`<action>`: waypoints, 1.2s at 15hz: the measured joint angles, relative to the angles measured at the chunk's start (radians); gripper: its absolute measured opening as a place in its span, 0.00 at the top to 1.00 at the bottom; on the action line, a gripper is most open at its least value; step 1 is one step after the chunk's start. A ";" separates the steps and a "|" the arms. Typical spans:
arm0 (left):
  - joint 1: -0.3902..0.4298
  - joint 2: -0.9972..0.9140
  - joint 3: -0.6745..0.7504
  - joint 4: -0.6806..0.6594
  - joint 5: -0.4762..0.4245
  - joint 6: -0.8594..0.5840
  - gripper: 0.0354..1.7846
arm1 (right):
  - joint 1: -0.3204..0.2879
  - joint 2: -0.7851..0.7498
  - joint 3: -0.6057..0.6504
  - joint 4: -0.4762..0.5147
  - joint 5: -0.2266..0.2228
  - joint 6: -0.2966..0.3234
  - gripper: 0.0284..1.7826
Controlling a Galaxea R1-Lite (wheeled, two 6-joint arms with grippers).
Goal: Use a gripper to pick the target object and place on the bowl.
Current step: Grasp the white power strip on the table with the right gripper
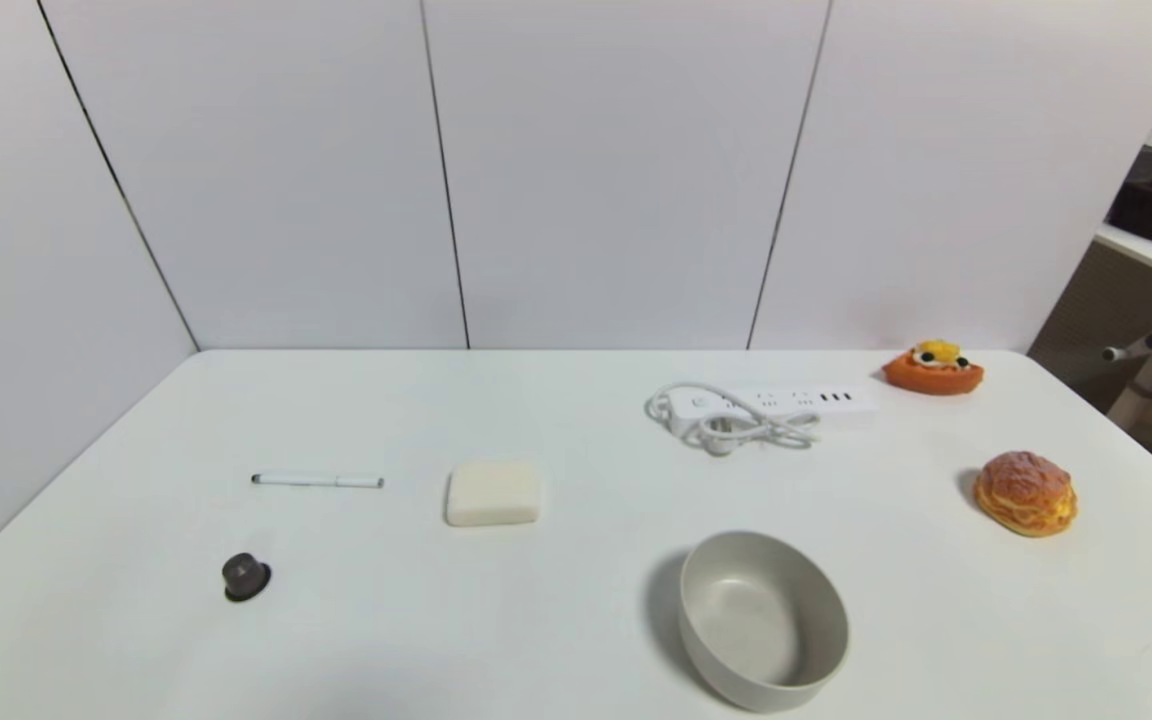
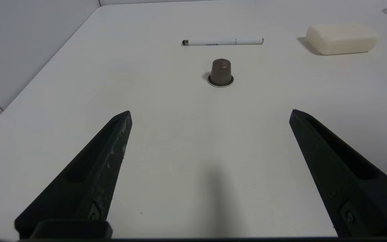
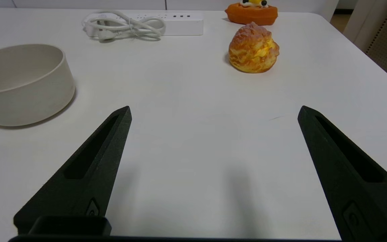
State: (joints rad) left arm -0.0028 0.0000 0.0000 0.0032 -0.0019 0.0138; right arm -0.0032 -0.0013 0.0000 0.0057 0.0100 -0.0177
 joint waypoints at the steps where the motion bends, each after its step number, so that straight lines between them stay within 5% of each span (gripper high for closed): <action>1: 0.000 0.000 0.000 0.000 0.000 0.000 0.06 | 0.000 0.000 0.000 0.000 0.000 0.000 0.04; 11: 0.000 0.000 0.000 0.000 0.000 0.000 0.06 | 0.000 0.032 -0.036 0.010 0.000 0.002 0.04; 18: 0.000 0.000 0.000 0.000 0.000 0.000 0.06 | 0.004 0.453 -0.355 0.021 0.001 0.004 0.04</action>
State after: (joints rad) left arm -0.0028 0.0000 0.0000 0.0032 -0.0017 0.0138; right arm 0.0009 0.4521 -0.3553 0.0264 0.0115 -0.0138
